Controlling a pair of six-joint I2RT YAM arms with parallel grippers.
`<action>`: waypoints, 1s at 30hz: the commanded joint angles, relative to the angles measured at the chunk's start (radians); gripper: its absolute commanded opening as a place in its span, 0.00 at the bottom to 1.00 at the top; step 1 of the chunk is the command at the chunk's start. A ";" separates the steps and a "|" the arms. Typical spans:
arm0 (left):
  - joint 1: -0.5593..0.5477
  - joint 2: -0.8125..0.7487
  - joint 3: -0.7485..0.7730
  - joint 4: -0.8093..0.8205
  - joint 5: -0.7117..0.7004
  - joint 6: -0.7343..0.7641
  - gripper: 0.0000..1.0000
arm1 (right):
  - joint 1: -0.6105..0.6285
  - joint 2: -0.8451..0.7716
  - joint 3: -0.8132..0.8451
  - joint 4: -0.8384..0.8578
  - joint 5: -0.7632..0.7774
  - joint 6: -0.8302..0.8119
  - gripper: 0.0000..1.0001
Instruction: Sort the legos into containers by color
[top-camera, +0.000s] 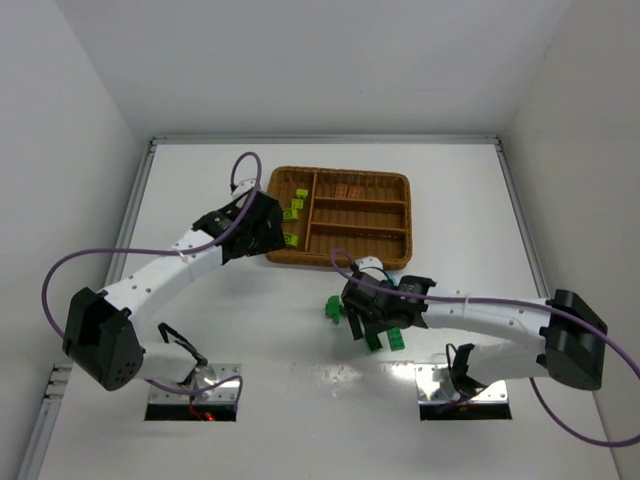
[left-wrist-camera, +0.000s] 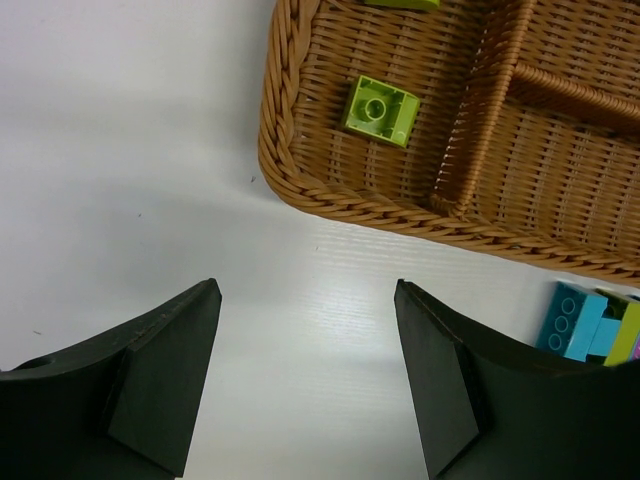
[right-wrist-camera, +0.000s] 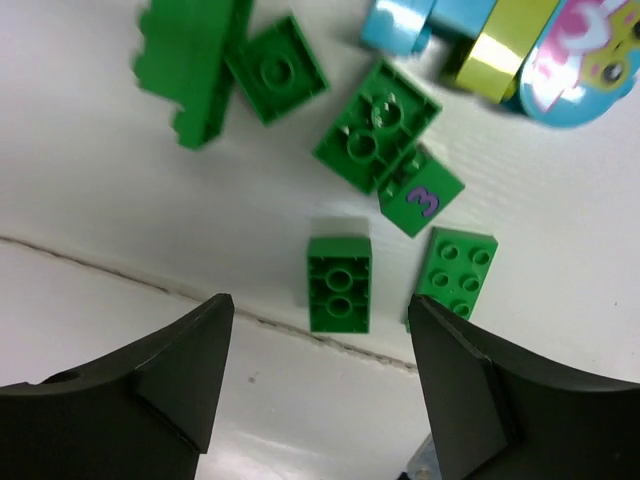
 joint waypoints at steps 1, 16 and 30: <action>0.009 -0.002 0.017 0.013 0.007 0.009 0.77 | 0.006 0.027 0.087 -0.050 0.085 0.072 0.71; 0.009 -0.002 0.008 0.013 0.007 0.009 0.77 | 0.006 0.043 -0.026 0.014 -0.007 0.088 0.73; 0.009 -0.002 0.008 0.013 0.007 0.009 0.77 | 0.006 0.173 -0.046 0.109 -0.039 0.048 0.68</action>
